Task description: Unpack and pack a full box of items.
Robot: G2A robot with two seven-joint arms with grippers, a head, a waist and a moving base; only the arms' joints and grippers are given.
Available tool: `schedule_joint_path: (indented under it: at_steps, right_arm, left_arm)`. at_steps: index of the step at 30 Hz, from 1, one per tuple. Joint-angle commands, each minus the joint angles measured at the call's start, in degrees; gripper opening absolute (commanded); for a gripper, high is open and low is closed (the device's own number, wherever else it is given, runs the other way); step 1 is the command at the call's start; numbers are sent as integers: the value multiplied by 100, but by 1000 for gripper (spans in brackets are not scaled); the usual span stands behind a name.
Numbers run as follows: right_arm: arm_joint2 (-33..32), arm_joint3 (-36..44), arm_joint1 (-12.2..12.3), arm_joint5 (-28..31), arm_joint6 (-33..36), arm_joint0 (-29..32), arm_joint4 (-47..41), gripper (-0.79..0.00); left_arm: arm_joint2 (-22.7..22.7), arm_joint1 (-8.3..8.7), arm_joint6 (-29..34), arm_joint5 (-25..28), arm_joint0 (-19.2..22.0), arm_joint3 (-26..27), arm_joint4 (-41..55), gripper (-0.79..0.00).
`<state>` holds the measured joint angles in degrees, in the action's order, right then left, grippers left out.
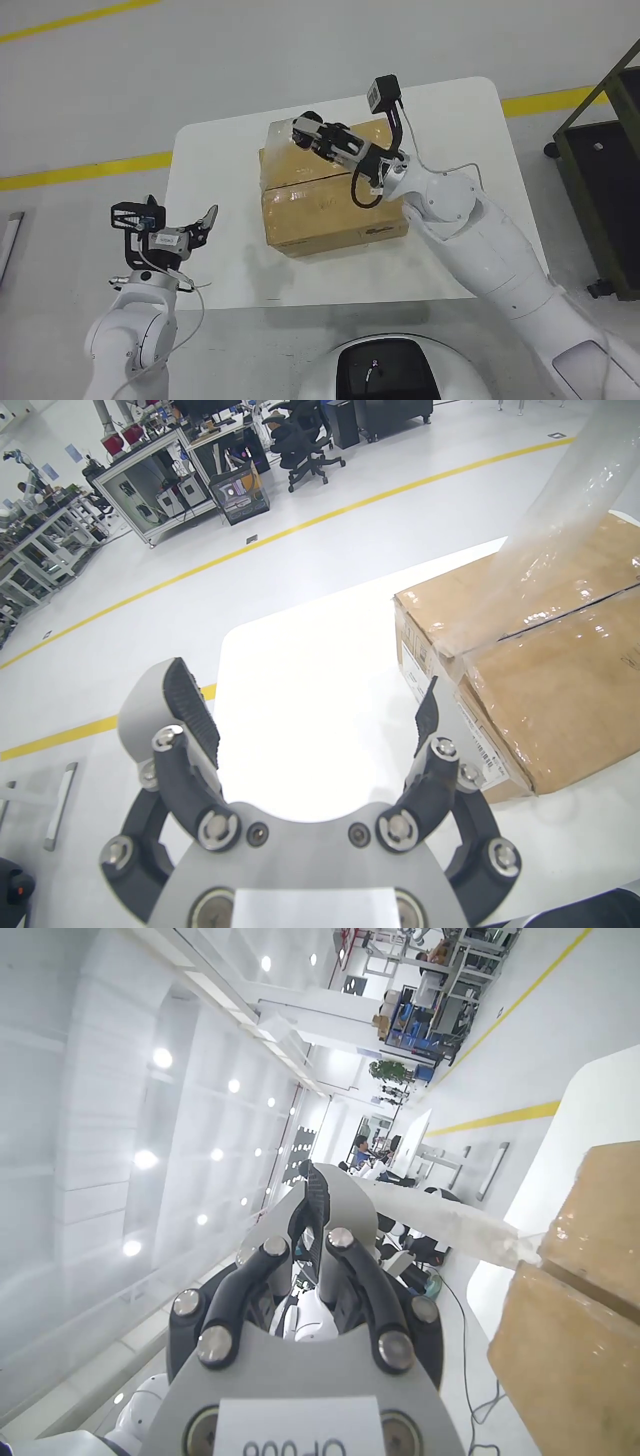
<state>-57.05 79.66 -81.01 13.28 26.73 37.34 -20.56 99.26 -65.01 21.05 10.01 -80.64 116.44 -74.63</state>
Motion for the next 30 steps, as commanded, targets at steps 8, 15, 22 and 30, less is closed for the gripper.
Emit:
schedule_joint_path:
  at_steps: [8,15,22,30]
  right_arm:
    - [-89,177,35,-367,-232,203,378,-785]
    - [-230,734,99,-1069,-435,530,978,-785]
    - [-392,1353,144,-1285,-416,869,1174,-785]
    - [-621,1443,209,-1323,-122,1201,1265,-785]
  left_arm:
    - [-67,-3,40,116,31,-21,281,-650]
    - [-350,-15,121,215,226,57,513,-785]
    - [-751,-27,232,298,456,114,499,-785]
    - [-975,-41,383,253,503,75,587,-785]
